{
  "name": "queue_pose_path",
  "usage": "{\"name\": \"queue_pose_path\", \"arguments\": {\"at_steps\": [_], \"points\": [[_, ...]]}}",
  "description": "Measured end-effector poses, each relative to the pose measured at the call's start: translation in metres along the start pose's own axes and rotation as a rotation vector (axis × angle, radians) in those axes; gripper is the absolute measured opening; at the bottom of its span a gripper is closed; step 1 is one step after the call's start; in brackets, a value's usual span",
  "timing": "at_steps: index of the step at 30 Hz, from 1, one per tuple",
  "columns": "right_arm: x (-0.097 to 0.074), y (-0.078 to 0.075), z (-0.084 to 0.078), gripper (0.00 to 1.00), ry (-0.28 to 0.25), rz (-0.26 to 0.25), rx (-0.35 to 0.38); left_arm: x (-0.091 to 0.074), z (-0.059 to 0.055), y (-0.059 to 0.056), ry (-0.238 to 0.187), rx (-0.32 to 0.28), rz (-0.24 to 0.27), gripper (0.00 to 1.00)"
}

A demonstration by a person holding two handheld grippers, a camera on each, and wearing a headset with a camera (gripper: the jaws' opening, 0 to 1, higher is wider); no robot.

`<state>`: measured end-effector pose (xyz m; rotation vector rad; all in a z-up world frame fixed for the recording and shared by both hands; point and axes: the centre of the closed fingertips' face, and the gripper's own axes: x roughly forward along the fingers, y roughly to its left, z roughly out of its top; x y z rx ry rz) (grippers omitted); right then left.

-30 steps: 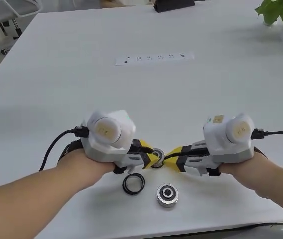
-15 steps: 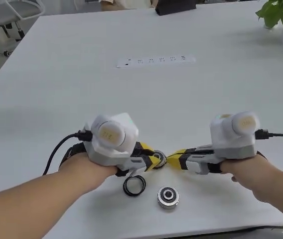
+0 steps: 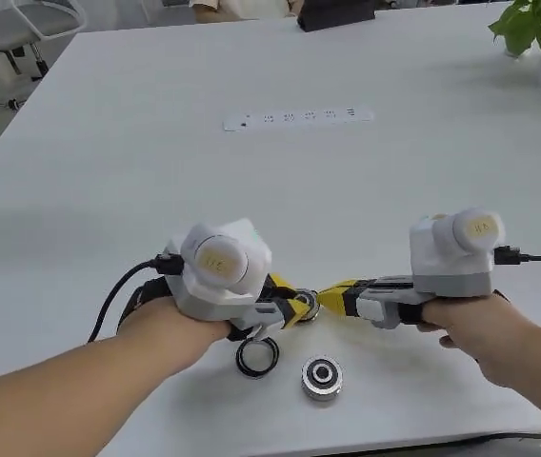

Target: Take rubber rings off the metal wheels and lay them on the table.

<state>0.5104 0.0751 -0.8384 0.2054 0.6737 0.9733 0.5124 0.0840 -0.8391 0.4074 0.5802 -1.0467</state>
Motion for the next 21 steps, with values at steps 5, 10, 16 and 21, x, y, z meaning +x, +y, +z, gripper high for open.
{"name": "queue_pose_path", "arguments": {"at_steps": [5, 10, 16, 21], "points": [[0.0, 0.001, 0.001, 0.0, -0.002, 0.008, 0.007, 0.0, 0.0, 0.0, 0.0, -0.004, 0.003, 0.07], [0.001, 0.003, 0.002, 0.0, 0.006, 0.012, -0.03, 0.001, 0.0, 0.001, 0.002, -0.004, 0.008, 0.07], [0.002, 0.01, 0.001, 0.0, 0.017, 0.021, -0.064, 0.001, 0.0, 0.001, 0.002, -0.01, 0.007, 0.07], [0.002, 0.013, 0.001, 0.0, 0.018, 0.03, -0.07, 0.0, 0.0, 0.0, 0.002, -0.009, 0.007, 0.07]]}}
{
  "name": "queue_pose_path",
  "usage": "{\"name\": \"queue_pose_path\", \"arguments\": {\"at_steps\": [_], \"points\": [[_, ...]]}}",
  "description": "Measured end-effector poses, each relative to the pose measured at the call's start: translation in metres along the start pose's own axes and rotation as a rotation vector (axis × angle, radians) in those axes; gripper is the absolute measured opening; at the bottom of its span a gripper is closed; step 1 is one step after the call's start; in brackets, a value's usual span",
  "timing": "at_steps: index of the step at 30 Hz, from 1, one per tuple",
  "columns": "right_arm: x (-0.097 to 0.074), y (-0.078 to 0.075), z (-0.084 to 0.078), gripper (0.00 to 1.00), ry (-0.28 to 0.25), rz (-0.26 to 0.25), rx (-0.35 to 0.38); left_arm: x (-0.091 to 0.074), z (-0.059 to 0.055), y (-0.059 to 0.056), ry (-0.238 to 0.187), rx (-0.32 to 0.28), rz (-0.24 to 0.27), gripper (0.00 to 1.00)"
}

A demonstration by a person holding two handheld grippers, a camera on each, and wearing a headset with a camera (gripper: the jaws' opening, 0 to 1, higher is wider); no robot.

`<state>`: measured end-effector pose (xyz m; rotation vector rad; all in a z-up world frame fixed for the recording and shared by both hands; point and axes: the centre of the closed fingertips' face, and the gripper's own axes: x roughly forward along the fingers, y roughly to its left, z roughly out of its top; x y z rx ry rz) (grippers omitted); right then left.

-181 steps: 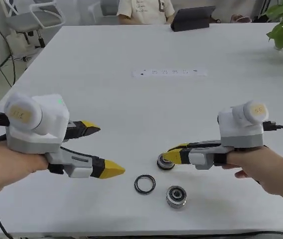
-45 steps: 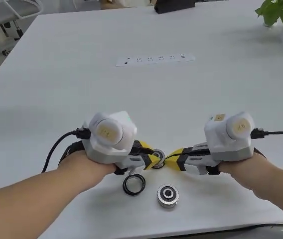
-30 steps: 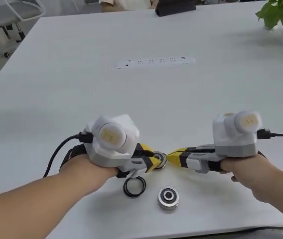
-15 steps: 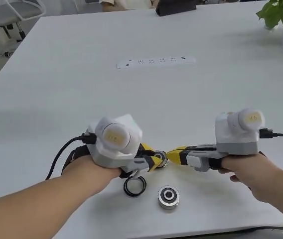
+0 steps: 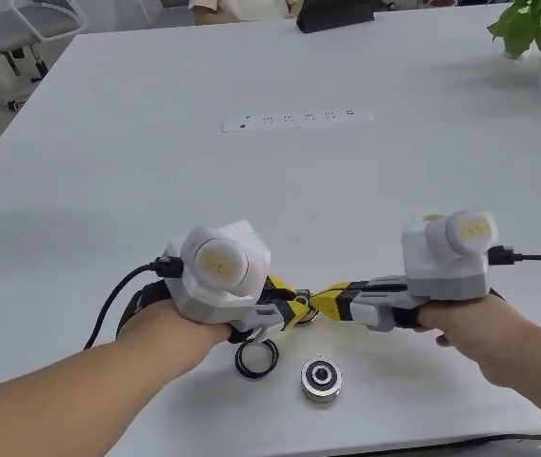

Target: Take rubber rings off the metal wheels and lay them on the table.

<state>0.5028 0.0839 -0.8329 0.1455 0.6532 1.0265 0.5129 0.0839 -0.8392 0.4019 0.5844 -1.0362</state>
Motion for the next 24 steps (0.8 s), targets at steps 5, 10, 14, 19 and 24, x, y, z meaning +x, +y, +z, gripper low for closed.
{"name": "queue_pose_path", "arguments": {"at_steps": [5, 10, 14, 19, 24], "points": [[-0.0008, -0.0013, 0.0, 0.0, -0.004, 0.015, 0.004, -0.0003, -0.0001, -0.0003, -0.001, -0.001, 0.001, 0.07], [-0.0005, 0.0068, 0.0042, 0.0, -0.023, 0.061, 0.01, -0.0001, -0.0003, 0.0001, -0.005, -0.003, 0.0, 0.07], [-0.0013, 0.0049, 0.0039, 0.0, -0.027, 0.063, 0.01, -0.0006, -0.0003, -0.0003, -0.008, -0.005, 0.001, 0.07], [-0.0018, 0.0068, 0.0041, 0.0, -0.031, 0.063, 0.008, -0.0009, -0.0001, -0.0005, -0.013, -0.014, 0.001, 0.07], [-0.0027, 0.0, 0.0027, 0.0, -0.031, 0.041, 0.005, -0.0007, 0.0, -0.0003, -0.012, -0.011, -0.006, 0.07]]}}
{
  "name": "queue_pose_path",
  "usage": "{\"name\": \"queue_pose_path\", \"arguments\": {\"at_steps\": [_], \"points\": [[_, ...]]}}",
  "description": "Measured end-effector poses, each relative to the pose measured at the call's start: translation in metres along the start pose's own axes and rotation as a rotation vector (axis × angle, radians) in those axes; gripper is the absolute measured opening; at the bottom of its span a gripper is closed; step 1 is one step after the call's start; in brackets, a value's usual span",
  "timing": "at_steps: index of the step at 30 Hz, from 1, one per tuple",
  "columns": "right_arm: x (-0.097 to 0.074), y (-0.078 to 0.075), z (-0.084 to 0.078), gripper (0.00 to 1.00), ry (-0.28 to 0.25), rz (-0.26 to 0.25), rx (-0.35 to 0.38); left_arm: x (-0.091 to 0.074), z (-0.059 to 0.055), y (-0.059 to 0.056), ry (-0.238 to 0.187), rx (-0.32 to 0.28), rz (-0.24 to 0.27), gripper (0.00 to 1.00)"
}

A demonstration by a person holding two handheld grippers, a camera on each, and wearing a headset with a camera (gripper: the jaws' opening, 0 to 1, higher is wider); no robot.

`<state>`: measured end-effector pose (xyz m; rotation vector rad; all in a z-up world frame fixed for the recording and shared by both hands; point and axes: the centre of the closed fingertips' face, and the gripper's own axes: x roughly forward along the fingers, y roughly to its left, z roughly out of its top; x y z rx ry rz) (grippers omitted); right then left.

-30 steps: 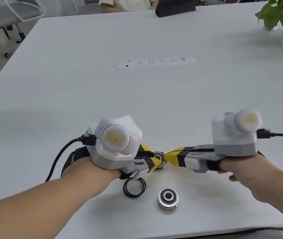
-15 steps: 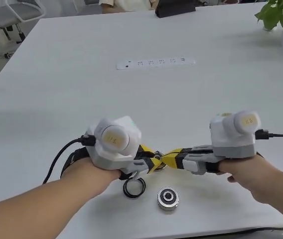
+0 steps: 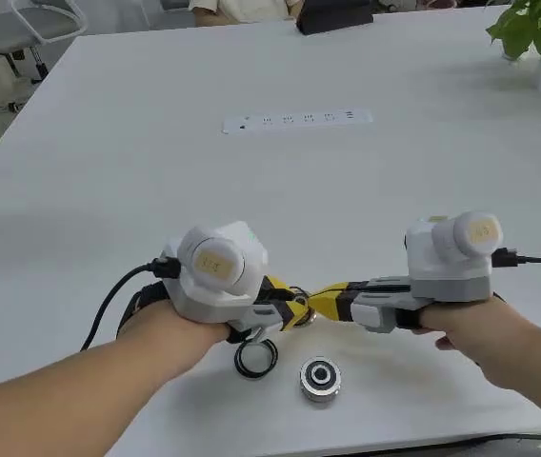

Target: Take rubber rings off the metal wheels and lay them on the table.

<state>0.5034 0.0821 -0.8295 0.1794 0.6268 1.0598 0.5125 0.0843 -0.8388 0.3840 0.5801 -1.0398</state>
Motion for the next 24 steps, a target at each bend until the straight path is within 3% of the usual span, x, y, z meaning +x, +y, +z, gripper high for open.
{"name": "queue_pose_path", "arguments": {"at_steps": [13, 24], "points": [[-0.002, 0.002, 0.003, 0.0, -0.007, -0.006, 0.022, -0.002, 0.0, -0.003, 0.011, 0.013, -0.037, 0.12], [-0.005, 0.0, 0.008, 0.0, -0.017, -0.003, 0.029, -0.024, 0.009, -0.003, -0.035, 0.01, -0.053, 0.25]]}}
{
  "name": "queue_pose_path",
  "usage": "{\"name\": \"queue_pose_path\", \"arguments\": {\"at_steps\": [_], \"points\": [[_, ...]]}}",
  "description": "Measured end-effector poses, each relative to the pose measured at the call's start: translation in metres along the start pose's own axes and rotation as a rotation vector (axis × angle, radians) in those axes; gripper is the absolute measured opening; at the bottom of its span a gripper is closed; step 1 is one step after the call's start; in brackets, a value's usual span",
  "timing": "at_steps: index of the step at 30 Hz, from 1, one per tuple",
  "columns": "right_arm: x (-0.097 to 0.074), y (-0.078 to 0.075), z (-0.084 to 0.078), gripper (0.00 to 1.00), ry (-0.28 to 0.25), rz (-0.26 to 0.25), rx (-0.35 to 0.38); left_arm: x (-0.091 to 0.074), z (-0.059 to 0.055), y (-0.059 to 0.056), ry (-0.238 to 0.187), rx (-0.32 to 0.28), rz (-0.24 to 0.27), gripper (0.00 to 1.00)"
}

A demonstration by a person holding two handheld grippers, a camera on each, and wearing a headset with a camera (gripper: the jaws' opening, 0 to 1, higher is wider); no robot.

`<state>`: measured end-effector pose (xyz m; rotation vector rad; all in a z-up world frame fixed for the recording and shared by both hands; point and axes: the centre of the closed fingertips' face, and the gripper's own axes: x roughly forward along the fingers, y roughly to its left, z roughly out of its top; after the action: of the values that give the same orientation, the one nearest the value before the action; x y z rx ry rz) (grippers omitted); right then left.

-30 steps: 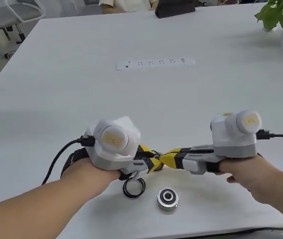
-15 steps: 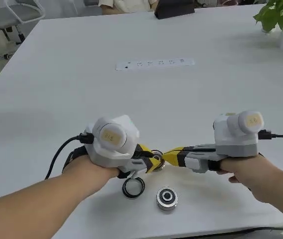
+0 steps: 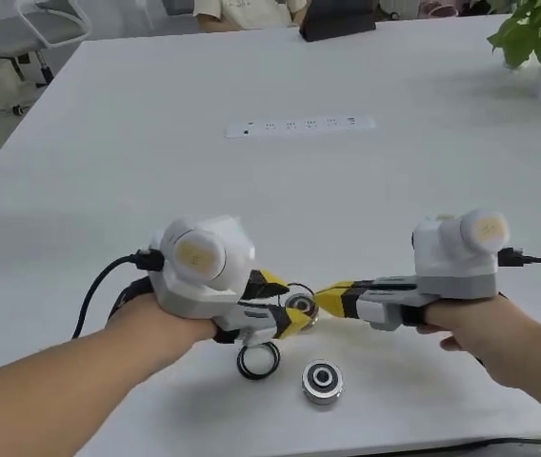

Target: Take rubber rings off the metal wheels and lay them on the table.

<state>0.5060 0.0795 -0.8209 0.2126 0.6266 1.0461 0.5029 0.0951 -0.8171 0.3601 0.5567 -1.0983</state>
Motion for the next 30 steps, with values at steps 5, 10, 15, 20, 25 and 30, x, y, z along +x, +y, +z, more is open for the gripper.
{"name": "queue_pose_path", "arguments": {"at_steps": [5, 10, 15, 20, 25, 30], "points": [[-0.003, 0.001, 0.005, 0.0, -0.011, 0.004, 0.007, -0.013, 0.003, 0.002, -0.02, -0.002, 0.004, 0.31], [-0.004, 0.004, 0.009, 0.0, -0.02, 0.015, 0.008, -0.027, 0.005, 0.003, -0.039, -0.006, 0.008, 0.38], [-0.004, 0.009, 0.014, 0.0, -0.028, 0.028, 0.008, -0.043, 0.003, 0.004, -0.056, -0.015, 0.016, 0.42], [-0.004, 0.013, 0.016, 0.0, -0.028, 0.037, 0.007, -0.058, -0.002, 0.003, -0.054, -0.007, 0.026, 0.51], [-0.003, 0.022, 0.021, 0.0, -0.034, 0.05, 0.0, -0.073, -0.007, 0.003, -0.053, -0.01, 0.042, 0.53], [-0.001, 0.029, 0.022, 0.0, -0.03, 0.066, -0.001, -0.085, -0.014, 0.003, -0.052, -0.023, 0.055, 0.59]]}}
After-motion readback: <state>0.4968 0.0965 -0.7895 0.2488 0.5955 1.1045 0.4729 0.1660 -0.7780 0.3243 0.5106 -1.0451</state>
